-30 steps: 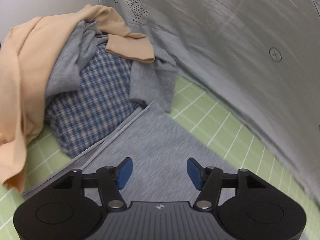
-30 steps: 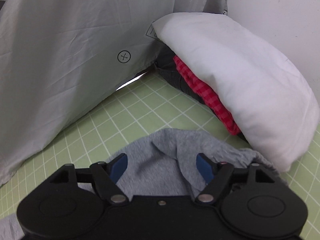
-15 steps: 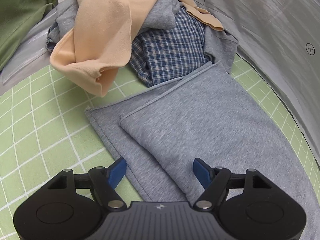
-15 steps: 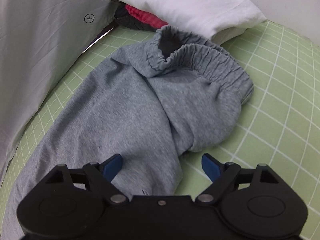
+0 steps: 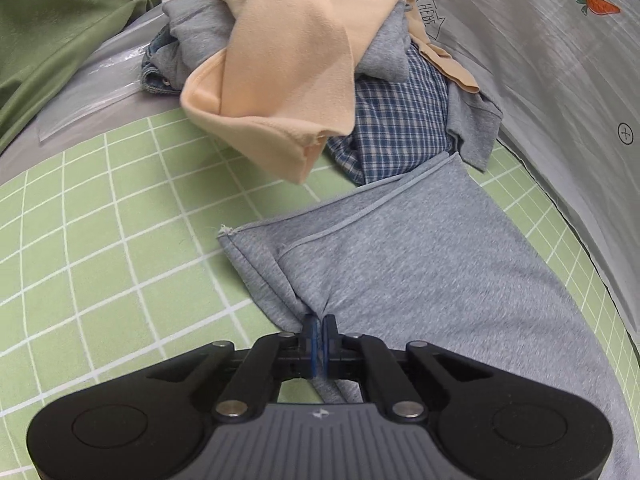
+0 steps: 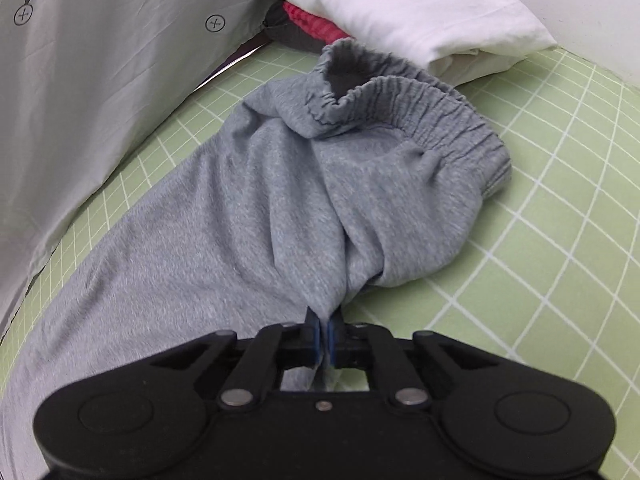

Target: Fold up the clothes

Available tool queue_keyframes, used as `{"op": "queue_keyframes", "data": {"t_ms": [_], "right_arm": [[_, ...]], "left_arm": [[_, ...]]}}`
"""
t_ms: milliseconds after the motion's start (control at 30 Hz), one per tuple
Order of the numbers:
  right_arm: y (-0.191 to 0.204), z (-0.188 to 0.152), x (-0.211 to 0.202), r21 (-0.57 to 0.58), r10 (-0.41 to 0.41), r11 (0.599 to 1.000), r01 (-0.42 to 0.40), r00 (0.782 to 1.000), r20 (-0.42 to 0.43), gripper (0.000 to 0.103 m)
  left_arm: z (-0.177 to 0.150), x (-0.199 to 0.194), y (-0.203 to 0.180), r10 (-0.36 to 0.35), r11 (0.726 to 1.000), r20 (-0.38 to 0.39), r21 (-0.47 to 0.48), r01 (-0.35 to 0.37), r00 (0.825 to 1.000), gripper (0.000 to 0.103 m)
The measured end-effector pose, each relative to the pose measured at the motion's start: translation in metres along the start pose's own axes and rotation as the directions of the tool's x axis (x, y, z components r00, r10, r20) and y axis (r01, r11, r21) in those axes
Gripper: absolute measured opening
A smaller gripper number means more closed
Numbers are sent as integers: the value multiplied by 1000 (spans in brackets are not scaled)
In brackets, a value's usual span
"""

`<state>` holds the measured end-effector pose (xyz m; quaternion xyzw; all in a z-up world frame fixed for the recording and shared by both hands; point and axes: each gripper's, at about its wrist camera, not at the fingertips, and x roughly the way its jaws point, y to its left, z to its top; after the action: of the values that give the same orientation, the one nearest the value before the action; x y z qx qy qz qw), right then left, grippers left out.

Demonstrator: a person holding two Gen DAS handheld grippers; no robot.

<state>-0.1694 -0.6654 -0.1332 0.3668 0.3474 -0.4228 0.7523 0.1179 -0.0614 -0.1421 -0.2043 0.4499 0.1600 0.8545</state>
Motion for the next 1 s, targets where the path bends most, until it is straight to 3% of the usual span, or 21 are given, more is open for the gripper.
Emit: {"op": "queue_keyframes", "data": {"t_ms": [133, 267, 367, 667, 1000], "right_arm": [[-40, -9, -22, -5, -26, 1000, 26, 999, 35, 4], [-83, -23, -35, -6, -51, 999, 51, 998, 20, 4], [-96, -36, -40, -28, -43, 999, 43, 999, 11, 5], [-78, -61, -49, -119, -38, 992, 39, 999, 7, 5], [-53, -94, -64, -150, -47, 987, 49, 999, 15, 5]], "left_arm": [[-22, -21, 39, -18, 1000, -23, 20, 18, 1000, 3], [-29, -33, 10, -33, 998, -37, 57, 35, 999, 3], [-39, -43, 19, -36, 998, -37, 50, 38, 999, 4], [-37, -43, 46, -32, 998, -29, 49, 33, 999, 4], [0, -18, 85, -61, 997, -26, 40, 62, 998, 4]]}}
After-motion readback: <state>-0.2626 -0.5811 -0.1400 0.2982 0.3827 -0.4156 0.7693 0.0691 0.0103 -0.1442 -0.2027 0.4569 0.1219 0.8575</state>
